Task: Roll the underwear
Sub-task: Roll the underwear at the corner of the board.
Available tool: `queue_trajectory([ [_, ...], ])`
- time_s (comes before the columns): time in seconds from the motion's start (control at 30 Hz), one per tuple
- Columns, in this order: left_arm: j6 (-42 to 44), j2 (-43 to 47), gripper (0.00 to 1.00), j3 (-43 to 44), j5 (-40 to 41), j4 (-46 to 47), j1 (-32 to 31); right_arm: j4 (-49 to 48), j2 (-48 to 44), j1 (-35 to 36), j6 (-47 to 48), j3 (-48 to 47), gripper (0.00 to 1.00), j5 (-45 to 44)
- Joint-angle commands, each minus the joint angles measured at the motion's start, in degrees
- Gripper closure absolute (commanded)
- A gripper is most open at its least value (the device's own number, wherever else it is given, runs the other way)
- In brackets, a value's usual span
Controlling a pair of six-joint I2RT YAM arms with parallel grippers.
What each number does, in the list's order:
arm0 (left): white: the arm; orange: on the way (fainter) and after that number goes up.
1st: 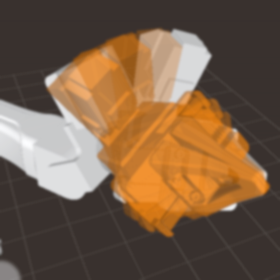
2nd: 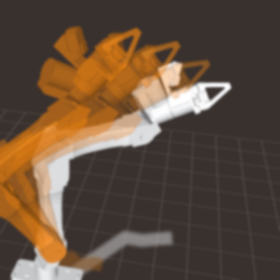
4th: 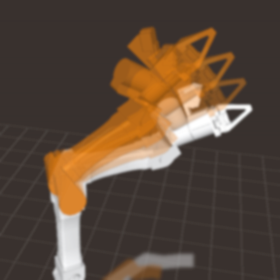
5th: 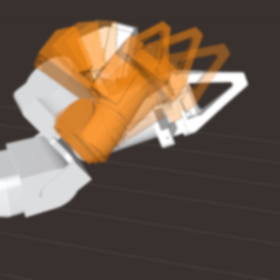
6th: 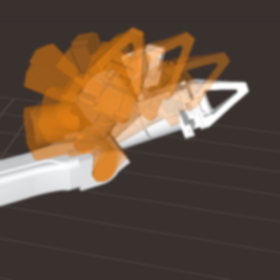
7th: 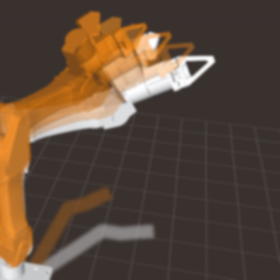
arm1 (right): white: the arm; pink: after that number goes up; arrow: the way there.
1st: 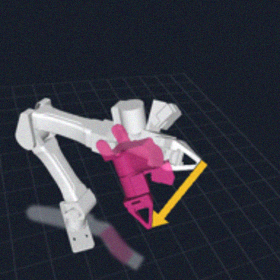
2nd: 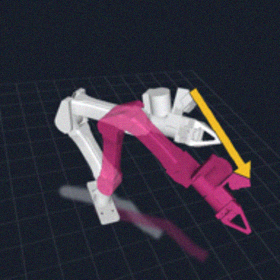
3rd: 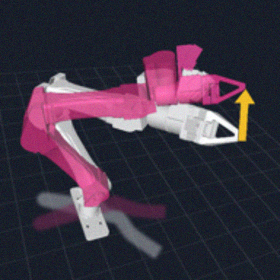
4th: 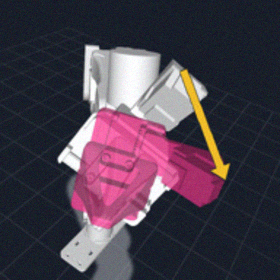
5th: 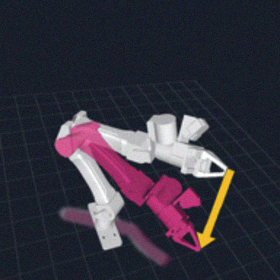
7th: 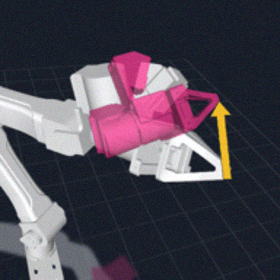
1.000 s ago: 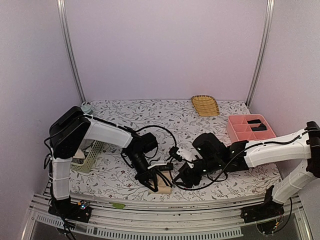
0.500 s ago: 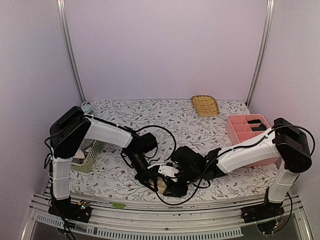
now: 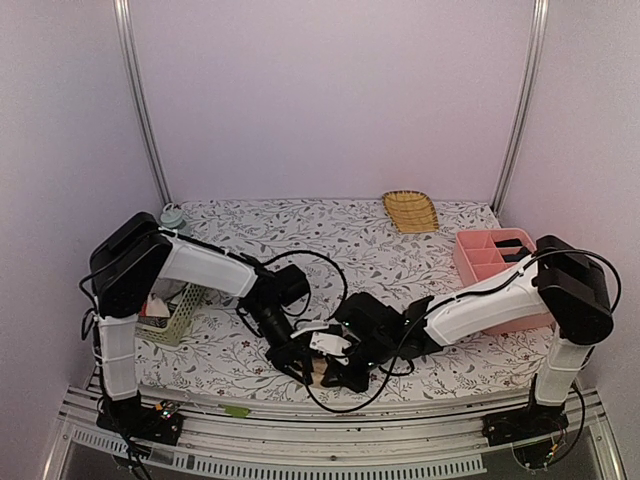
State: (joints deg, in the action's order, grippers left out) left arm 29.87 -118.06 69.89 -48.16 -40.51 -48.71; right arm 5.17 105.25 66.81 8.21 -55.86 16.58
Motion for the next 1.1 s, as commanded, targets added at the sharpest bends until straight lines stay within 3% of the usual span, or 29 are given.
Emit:
queue_trajectory([
  [0.0,-3.9,3.4,0.49,-7.3,20.4,8.5,4.2,0.8,4.7,-1.6,-2.6,-1.6,1.00,11.8],
  [0.17,-6.8,20.6,0.38,-15.8,24.2,18.7,6.8,0.8,7.1,-4.7,-8.3,-2.2,1.00,23.0],
  [0.37,-7.9,38.9,0.35,-28.5,28.8,31.6,6.7,-1.2,9.3,-8.5,-15.1,-1.9,1.00,33.4],
  [0.57,-4.0,52.6,0.33,-38.4,33.5,37.9,-1.7,-4.3,14.2,-12.9,-21.0,-1.9,1.00,41.9],
  [0.77,-1.1,50.2,0.36,-41.2,41.2,40.5,-15.4,-6.8,18.6,-16.0,-23.5,-0.6,1.00,45.0],
  [1.07,1.7,36.1,0.45,-37.3,48.7,48.5,-24.0,-0.5,24.6,-16.9,-22.5,-6.2,1.00,45.0],
])
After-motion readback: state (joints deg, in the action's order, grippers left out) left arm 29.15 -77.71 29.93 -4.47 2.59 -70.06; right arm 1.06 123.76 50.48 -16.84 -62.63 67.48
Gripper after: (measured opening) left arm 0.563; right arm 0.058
